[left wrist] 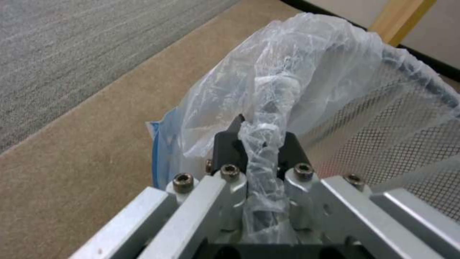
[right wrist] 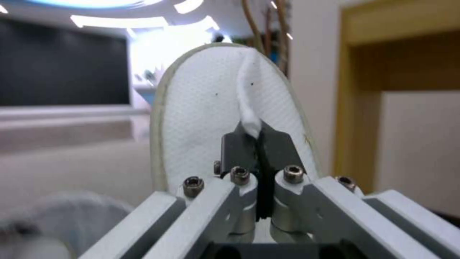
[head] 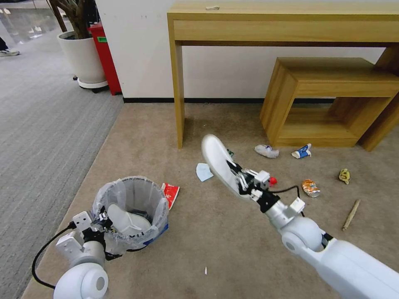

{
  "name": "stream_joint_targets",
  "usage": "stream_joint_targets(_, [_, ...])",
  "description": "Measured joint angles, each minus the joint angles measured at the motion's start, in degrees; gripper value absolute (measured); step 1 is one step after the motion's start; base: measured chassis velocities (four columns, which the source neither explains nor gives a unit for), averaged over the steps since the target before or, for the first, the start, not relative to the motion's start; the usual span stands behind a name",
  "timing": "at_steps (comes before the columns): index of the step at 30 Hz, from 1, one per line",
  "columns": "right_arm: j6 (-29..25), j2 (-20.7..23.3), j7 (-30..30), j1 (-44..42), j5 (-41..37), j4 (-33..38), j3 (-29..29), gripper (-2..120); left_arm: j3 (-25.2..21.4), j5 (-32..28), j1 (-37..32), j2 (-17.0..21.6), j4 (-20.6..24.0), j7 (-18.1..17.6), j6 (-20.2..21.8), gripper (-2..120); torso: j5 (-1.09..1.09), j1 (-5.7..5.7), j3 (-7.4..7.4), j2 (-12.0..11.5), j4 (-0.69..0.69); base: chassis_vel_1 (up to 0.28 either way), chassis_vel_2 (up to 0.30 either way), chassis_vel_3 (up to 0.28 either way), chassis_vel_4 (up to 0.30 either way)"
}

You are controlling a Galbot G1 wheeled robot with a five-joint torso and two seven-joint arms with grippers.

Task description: Pick up the trash bin and place the garbage on the floor into it.

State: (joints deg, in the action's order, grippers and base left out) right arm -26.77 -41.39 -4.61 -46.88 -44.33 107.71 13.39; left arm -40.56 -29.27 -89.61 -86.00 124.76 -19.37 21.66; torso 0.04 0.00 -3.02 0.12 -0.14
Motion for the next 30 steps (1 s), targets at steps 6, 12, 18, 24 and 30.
stream_joint_targets(6, [-1.52,-2.94,-0.12,10.36,-3.87,0.31,8.33,0,0.53,-0.57,-1.86,-0.04,3.77,-0.06,0.79,3,0.0,0.0,0.0,0.0,0.01,0.0,0.0,0.0,0.0])
stream_joint_targets(12, [-1.75,-6.82,-0.06,17.13,-6.2,0.29,16.49,0,0.75,-0.74,-4.13,-0.03,7.74,-0.06,1.2,3,0.0,0.0,0.0,0.0,0.0,0.0,0.0,0.0,0.0])
stream_joint_targets(18, [-2.41,-9.75,-0.45,20.6,-7.25,-0.6,21.9,0,0.33,-1.11,-5.84,0.1,10.01,-0.04,1.51,3,-0.01,0.0,0.0,0.0,0.0,0.0,0.0,0.0,0.0])
stream_joint_targets(24, [-2.78,-12.76,-0.48,22.68,-7.35,-2.08,24.9,0,0.09,-1.27,-7.16,0.07,11.37,-0.03,1.6,3,-0.01,0.0,0.0,0.0,0.0,0.0,0.0,0.0,0.0])
stream_joint_targets(30, [-3.08,-15.85,-0.72,23.75,-7.07,-4.16,27.65,0,0.13,-1.14,-8.19,-0.43,12.51,0.07,1.62,3,0.0,0.0,0.0,0.0,-0.01,0.0,0.0,0.0,0.0])
